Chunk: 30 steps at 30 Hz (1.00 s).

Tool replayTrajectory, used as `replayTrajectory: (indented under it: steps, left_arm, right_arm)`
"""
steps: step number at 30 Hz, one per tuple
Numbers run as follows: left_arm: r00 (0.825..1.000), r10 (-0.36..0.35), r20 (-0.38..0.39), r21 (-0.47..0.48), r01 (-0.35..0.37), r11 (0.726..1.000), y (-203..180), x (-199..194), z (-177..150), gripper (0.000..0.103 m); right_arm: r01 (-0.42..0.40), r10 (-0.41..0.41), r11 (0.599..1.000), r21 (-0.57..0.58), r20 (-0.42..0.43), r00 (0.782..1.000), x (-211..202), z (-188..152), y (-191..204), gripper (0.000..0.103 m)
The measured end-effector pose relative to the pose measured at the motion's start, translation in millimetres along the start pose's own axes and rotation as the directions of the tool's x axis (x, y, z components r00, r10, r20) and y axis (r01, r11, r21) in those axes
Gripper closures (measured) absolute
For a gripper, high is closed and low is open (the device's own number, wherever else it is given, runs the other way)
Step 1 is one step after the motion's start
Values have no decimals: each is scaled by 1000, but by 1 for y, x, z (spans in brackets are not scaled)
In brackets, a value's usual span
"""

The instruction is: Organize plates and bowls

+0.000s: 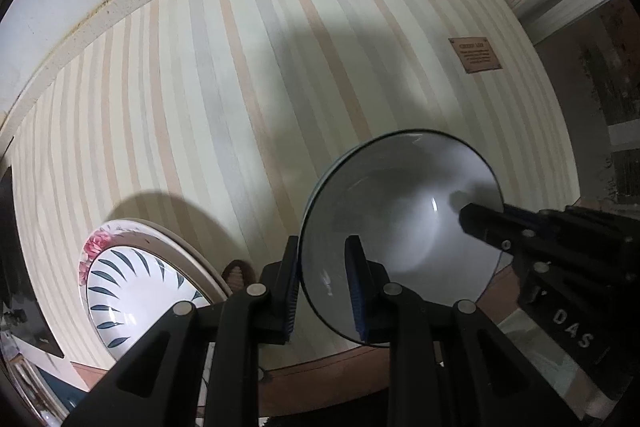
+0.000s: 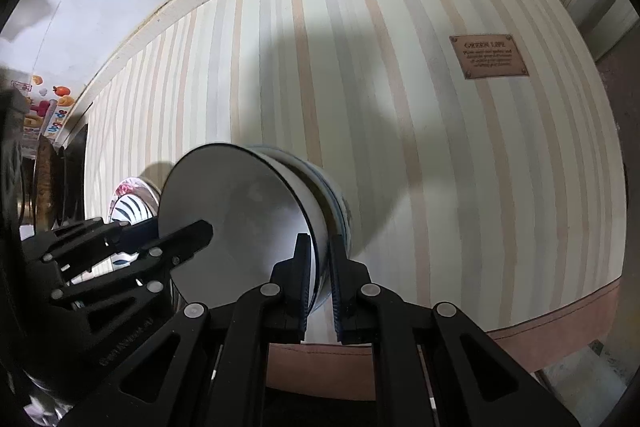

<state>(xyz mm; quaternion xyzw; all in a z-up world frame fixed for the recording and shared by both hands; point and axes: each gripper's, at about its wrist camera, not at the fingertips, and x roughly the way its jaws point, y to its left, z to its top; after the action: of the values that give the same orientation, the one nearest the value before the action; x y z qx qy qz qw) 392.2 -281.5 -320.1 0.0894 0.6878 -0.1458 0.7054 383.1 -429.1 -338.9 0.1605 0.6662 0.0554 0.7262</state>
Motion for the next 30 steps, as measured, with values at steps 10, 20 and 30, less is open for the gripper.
replayTrajectory:
  steps: [10,20,30]
  left_arm:
    - [1000,11,4,-8,-11,1000,0,0,0,84]
    - [998,-8,58,-63,11,998,16,-40,-25,83]
    - [984,-7,177,-28,12,1000,22,-110,-77,38]
  right_arm:
    - [13,-13,1000,-6,-1,1000,0,-1,2,92]
    - [31,-31,999,-13,39,999,-32,-12,2,90]
    - [120,-101,987,-106,173,980,-101,-68,30,25]
